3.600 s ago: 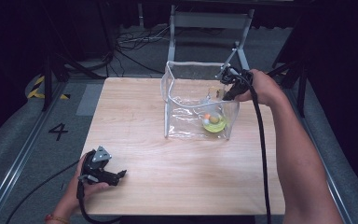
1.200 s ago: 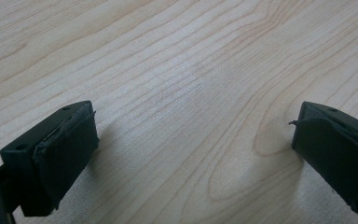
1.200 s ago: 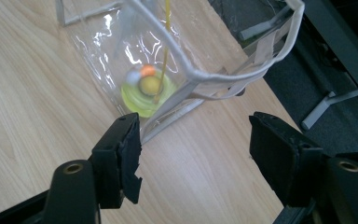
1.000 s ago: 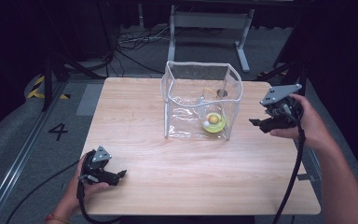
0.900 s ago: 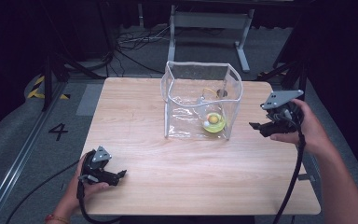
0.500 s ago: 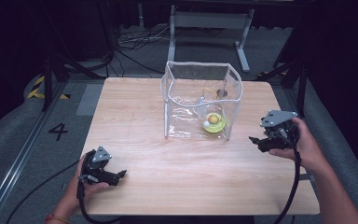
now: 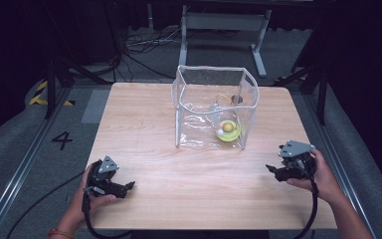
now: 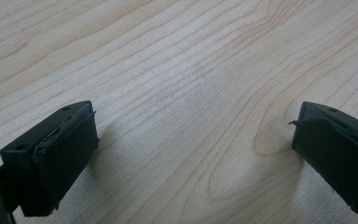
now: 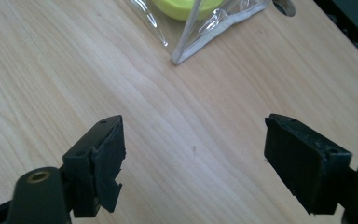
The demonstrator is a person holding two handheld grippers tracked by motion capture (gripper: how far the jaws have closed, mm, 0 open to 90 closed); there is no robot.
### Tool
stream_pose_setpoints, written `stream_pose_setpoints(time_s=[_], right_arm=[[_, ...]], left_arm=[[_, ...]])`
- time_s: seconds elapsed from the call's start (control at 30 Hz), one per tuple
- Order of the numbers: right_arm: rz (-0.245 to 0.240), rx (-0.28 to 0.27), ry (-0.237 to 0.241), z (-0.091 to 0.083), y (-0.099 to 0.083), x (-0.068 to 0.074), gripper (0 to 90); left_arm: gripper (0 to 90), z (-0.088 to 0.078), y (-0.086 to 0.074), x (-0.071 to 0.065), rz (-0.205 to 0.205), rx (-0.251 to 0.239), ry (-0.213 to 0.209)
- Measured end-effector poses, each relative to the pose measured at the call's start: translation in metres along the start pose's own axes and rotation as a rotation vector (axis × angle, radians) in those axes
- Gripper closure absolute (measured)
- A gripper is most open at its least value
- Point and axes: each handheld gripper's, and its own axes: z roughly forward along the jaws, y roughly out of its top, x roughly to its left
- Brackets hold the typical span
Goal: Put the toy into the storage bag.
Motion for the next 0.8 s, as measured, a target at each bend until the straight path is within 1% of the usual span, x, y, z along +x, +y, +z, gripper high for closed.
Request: stream_pose_setpoints(time_s=[0.13,0.17,0.23,0.3,0.33,0.37,0.4,0.43,0.47,0.53,0.57,0.6,0.63,0.67,0.7,0.77,0.8], right_arm=[[0.026,-0.027,0.002,0.005,-0.021,0.004,20.1],[0.042,-0.033,-0.005,0.007,-0.029,0.006,20.2],[0.067,-0.044,0.002,0.01,-0.039,0.006,20.2],[0.106,-0.07,-0.009,0.011,-0.05,0.007,20.3],[0.134,-0.082,0.0,0.012,-0.056,0.006,20.3],[0.148,-0.085,0.001,0.013,-0.062,0.006,20.1],[0.162,-0.09,-0.012,0.013,-0.069,0.006,20.0],[0.18,-0.096,-0.008,0.014,-0.075,0.006,20.0],[0.189,-0.097,-0.002,0.014,-0.078,0.006,19.9],[0.209,-0.104,-0.018,0.014,-0.088,0.005,20.0],[0.209,-0.104,-0.018,0.014,-0.088,0.005,20.0],[0.251,-0.114,-0.007,0.015,-0.098,0.005,20.3],[0.256,-0.114,-0.014,0.015,-0.101,0.005,20.4],[0.256,-0.114,-0.014,0.015,-0.101,0.005,20.4],[0.278,-0.119,-0.012,0.016,-0.106,0.005,20.8],[0.319,-0.124,0.013,0.018,-0.112,0.004,18.9],[0.334,-0.118,-0.006,0.018,-0.112,0.004,17.8]], left_arm=[[0.5,0.0,0.0,0.0,-0.004,-0.003,-0.001],[0.5,0.0,0.0,0.0,-0.004,-0.003,-0.001],[0.5,0.0,0.0,0.0,-0.004,0.0,-0.001],[0.5,0.0,0.0,0.0,-0.003,0.001,-0.002],[0.5,0.0,0.0,0.0,-0.003,0.001,-0.002],[0.5,0.0,0.0,0.0,-0.003,-0.001,-0.001],[0.5,0.0,0.0,0.0,-0.003,0.0,-0.001],[0.5,0.0,0.0,0.0,-0.003,-0.001,-0.001],[0.5,0.0,0.0,0.0,-0.003,-0.001,-0.001],[0.5,0.0,0.0,0.0,-0.004,-0.002,-0.001],[0.5,0.0,0.0,0.0,-0.004,-0.002,-0.001],[0.5,0.0,0.0,0.0,-0.003,0.0,-0.002],[0.5,0.0,0.0,0.0,0.0,0.0,0.0],[0.5,0.0,0.0,0.0,-0.005,-0.001,-0.002],[0.5,0.0,0.0,-0.001,-0.008,-0.003,0.0],[0.5,0.0,0.0,0.0,-0.005,-0.002,0.002],[0.5,0.0,0.0,0.0,-0.005,0.0,0.002]])
